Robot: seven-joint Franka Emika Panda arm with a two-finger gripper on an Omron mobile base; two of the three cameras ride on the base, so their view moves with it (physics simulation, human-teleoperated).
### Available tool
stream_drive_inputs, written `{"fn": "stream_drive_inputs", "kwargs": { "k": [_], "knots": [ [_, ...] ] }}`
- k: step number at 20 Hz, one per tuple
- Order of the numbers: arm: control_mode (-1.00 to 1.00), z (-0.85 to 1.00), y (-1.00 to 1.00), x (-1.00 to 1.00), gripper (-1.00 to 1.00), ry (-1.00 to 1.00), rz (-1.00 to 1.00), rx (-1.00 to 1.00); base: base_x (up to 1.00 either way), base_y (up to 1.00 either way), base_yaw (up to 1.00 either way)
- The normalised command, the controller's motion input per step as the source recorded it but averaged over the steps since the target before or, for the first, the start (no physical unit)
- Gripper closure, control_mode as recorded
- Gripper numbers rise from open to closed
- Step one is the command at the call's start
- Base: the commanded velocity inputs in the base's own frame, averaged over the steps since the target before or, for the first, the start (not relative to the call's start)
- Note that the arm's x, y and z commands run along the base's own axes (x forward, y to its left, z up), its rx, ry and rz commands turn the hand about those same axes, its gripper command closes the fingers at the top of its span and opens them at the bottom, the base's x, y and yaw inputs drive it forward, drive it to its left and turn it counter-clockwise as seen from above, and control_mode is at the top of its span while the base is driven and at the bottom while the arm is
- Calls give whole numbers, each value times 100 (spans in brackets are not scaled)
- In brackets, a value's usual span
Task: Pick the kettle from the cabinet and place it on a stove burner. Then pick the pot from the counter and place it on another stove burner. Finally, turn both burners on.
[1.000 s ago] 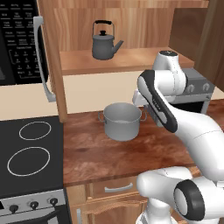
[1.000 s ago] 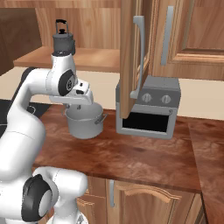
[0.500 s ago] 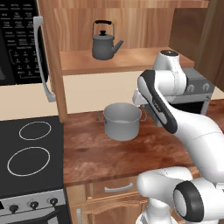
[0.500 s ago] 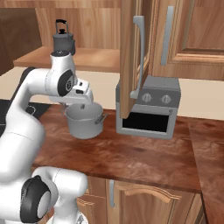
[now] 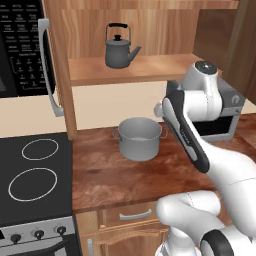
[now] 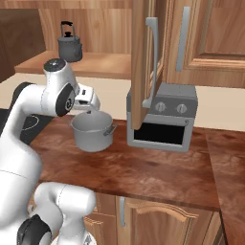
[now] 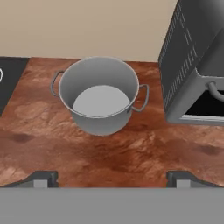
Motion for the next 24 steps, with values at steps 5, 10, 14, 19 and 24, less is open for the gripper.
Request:
{"fn": "stream_drive_inputs", "kwargs": {
  "k": [5,10,14,19,24],
  "knots": [
    [-100,30,0,-2,-100,-27,0,0,0,0,0],
    [-100,38,0,0,-100,-26,0,0,0,0,0],
    [-100,41,0,0,-100,-21,0,0,0,0,0],
    [-100,45,2,2,-100,-15,1,0,0,0,0],
    [-100,43,9,7,-100,-12,2,0,0,0,0]
  ]
}}
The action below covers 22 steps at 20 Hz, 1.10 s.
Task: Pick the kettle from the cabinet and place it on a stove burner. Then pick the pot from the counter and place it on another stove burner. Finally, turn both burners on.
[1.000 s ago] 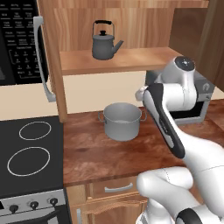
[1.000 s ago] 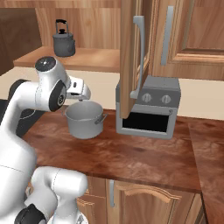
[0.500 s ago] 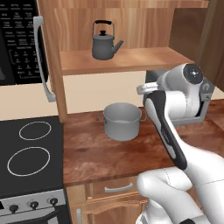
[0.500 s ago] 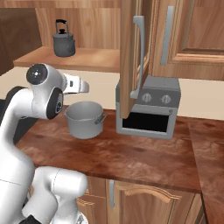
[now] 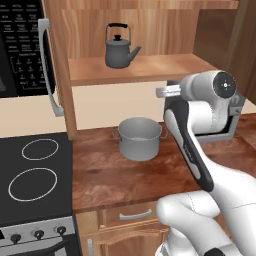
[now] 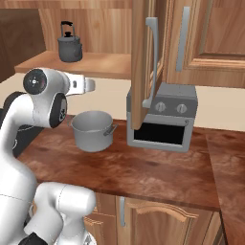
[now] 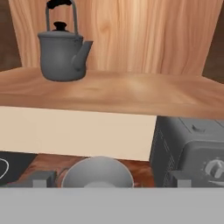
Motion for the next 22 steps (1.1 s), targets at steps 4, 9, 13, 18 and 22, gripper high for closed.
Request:
{"fn": "stream_drive_inputs", "kwargs": {
  "k": [4,9,13,18,22],
  "knots": [
    [-100,36,11,8,-100,-12,2,0,0,0,0],
    [-100,28,11,4,-100,-14,2,0,0,0,0],
    [-100,29,8,2,-100,-11,1,0,0,0,0],
    [-100,28,8,1,-100,-6,1,0,0,0,0],
    [-100,0,0,0,-100,-1,2,0,0,0,0]
  ]
}}
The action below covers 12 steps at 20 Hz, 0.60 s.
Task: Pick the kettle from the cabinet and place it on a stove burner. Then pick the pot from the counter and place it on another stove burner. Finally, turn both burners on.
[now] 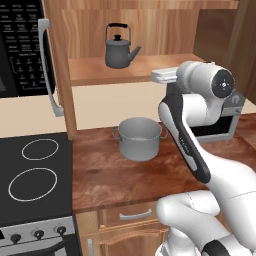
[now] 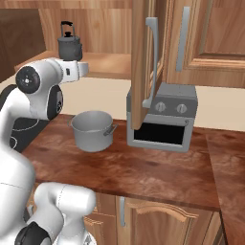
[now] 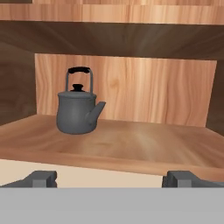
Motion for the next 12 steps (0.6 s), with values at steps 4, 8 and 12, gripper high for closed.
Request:
{"fn": "stream_drive_inputs", "kwargs": {
  "k": [4,8,12],
  "knots": [
    [-100,0,0,0,-100,0,0,0,0,0,0],
    [-100,7,0,6,-100,0,0,0,0,0,0],
    [-100,10,1,15,-100,0,0,0,0,0,0]
  ]
}}
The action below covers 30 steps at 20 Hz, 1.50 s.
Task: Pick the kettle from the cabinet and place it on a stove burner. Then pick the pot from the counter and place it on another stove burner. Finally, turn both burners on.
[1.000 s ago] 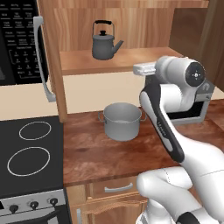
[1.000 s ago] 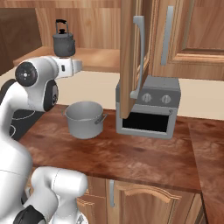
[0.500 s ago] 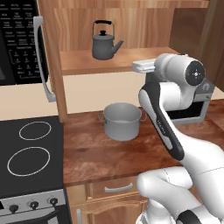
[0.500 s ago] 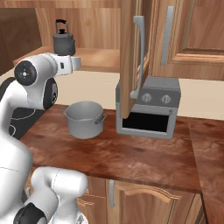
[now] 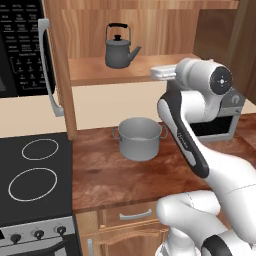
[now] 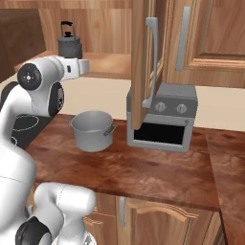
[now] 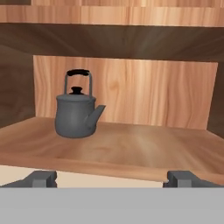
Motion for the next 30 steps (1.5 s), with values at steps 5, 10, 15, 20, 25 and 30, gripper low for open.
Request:
{"fn": "stream_drive_inputs", "kwargs": {
  "k": [5,10,15,20,25,30],
  "knots": [
    [-100,12,6,18,-100,0,0,0,0,0,0],
    [-100,14,12,25,-100,0,0,0,0,0,0],
    [-100,13,0,40,-100,0,6,0,0,0,0],
    [-100,12,0,43,-100,0,14,0,0,0,0],
    [-100,16,0,36,-100,0,14,0,0,0,0],
    [-100,18,0,31,-100,0,13,0,0,0,0]
  ]
}}
